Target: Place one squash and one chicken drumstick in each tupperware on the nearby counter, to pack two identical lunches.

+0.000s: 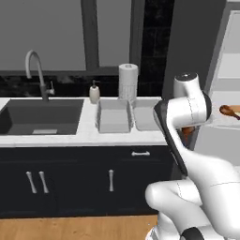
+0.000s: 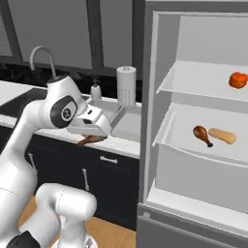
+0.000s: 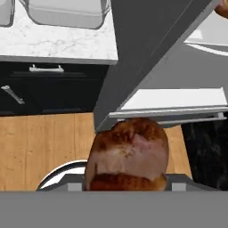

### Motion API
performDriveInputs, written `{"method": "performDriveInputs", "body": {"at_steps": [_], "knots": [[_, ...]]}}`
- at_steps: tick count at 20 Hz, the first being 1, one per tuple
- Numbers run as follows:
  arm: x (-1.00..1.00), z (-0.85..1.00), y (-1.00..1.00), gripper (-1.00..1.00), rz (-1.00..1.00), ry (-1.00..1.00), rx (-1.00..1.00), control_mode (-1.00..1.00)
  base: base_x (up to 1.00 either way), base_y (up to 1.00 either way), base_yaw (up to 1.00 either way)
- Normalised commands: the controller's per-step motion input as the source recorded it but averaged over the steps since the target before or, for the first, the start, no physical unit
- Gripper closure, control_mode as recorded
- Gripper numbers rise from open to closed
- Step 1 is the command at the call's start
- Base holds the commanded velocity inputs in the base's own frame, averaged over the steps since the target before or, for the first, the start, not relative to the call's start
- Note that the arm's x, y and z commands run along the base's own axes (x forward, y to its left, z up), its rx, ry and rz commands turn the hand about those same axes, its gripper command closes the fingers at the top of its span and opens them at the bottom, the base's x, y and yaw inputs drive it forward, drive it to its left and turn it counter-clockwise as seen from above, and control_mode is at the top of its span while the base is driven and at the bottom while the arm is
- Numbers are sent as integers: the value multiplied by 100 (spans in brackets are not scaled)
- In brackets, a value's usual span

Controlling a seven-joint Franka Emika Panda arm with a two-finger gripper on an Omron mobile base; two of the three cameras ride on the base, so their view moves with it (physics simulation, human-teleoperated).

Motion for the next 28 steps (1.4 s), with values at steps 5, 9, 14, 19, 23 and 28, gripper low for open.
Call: {"method": "performDriveInputs", "body": {"at_steps": [5, 9, 14, 19, 23, 28], "knots": [[0, 0, 0, 100, 0, 0, 0, 100, 100, 80, 0], [50, -4, 24, 100, 0, -8, 6, -100, 50, 28, 0], [100, -77, 5, 100, 0, -9, 9, -100, 0, 0, 0], [100, -100, 0, 100, 0, -18, 2, -100, 0, 0, 0], [100, -81, 0, 100, 0, -21, 0, -100, 0, 0, 0], [100, -53, -2, -100, 0, -9, 3, -100, 0, 0, 0]]}}
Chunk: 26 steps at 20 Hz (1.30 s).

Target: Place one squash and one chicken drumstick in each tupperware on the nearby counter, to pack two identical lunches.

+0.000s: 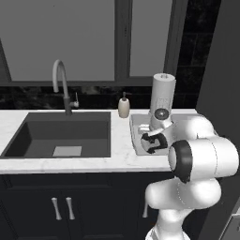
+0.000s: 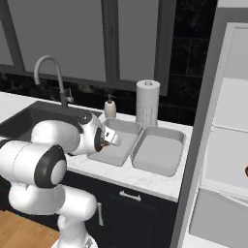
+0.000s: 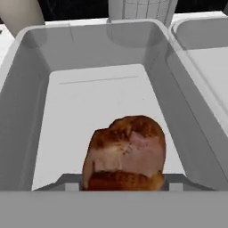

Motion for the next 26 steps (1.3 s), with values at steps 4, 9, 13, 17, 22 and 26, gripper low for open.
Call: {"method": "performDriveInputs", "body": {"at_steps": [4, 9, 13, 17, 22, 26], "knots": [[100, -22, -18, -100, 0, 0, 9, -100, 0, 0, 0], [36, 40, 0, -100, -4, 10, 1, -100, 0, 0, 0], [-3, 100, 3, -100, -1, 24, 0, -100, 0, 0, 0], [-96, 100, 10, -100, -1, 33, 0, -100, 0, 0, 0], [-100, 100, 2, -100, 0, 34, 2, -100, 0, 0, 0], [-100, 62, 17, -100, 0, 15, -1, -100, 0, 0, 0]]}}
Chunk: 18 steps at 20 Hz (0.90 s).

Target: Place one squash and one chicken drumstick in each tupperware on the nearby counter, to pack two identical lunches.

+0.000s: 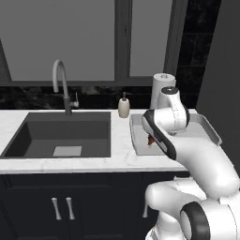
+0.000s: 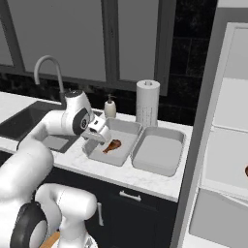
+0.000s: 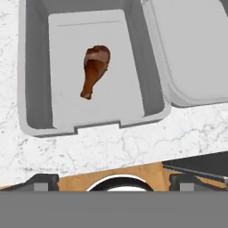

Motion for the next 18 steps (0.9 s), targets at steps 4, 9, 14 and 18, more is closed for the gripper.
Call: {"method": "performDriveInputs", "body": {"at_steps": [4, 9, 14, 18], "knots": [[-100, 0, 30, -100, 0, 0, -7, -100, 0, 0, 0], [-80, -6, 2, -100, 0, -1, 0, 100, -20, -3, 0], [0, 0, 0, -100, 0, 0, 0, 100, -100, -85, 0], [0, 0, 0, -100, 0, 0, 0, 100, -66, -100, -5]]}}
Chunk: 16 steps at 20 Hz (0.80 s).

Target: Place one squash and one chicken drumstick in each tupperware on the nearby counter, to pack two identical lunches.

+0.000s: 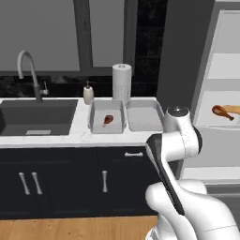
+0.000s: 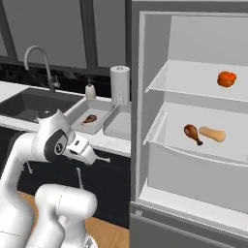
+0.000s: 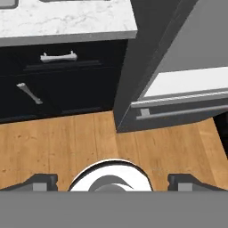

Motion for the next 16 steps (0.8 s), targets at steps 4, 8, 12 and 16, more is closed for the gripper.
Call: {"method": "performDriveInputs", "body": {"at_steps": [4, 8, 12, 16], "knots": [[0, 0, 0, -100, 0, 0, 0, 100, 3, -100, -7], [0, 0, 0, -100, 0, 0, 0, 100, 34, -100, 0], [0, 0, 0, -100, 0, 0, 0, 100, 33, -80, 0], [0, 55, -100, -100, 11, -27, 9, -100, 0, 0, 0]]}}
